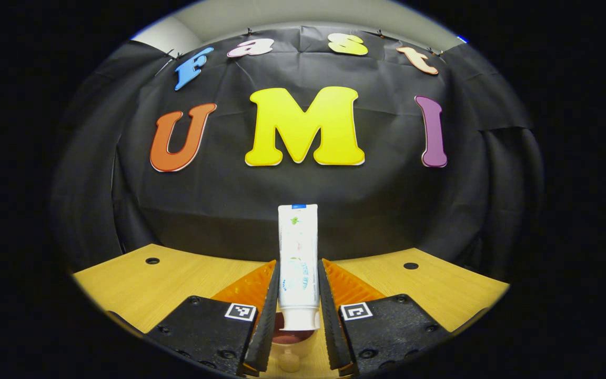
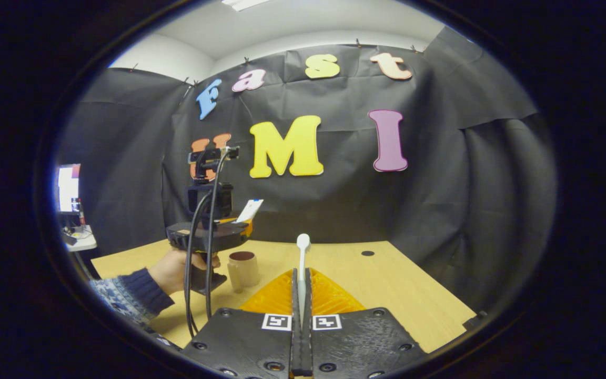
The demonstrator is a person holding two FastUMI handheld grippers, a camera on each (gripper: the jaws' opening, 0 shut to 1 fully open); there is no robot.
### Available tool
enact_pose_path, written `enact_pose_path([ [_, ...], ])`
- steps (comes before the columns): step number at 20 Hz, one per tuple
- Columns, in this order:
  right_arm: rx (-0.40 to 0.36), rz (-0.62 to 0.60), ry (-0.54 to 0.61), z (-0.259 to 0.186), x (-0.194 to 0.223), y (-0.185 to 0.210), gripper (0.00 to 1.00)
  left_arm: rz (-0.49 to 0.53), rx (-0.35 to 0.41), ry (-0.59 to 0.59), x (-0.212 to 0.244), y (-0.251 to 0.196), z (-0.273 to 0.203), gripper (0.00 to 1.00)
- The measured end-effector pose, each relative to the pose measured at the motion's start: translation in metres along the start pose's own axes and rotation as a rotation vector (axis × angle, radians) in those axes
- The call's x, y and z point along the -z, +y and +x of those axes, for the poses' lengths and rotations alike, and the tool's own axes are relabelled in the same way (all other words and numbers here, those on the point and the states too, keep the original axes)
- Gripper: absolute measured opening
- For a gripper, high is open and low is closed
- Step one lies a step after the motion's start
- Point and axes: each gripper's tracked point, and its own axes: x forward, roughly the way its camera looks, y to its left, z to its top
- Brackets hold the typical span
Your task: Put the toothbrush and toothpaste on the desktop into the cup, then pick up the cup and place it on the coaster on the desktop.
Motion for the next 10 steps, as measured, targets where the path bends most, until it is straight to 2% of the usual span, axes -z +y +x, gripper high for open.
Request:
enact_pose_path([
  [5,0.019,0.013,0.01,0.003,0.003,-0.007,0.0,-0.071,-0.022,0.005,0.009,0.009,-0.001,0.45],
  [10,0.002,0.007,0.032,0.007,0.009,-0.001,0.0,-0.052,-0.031,0.038,0.018,0.011,-0.001,0.46],
])
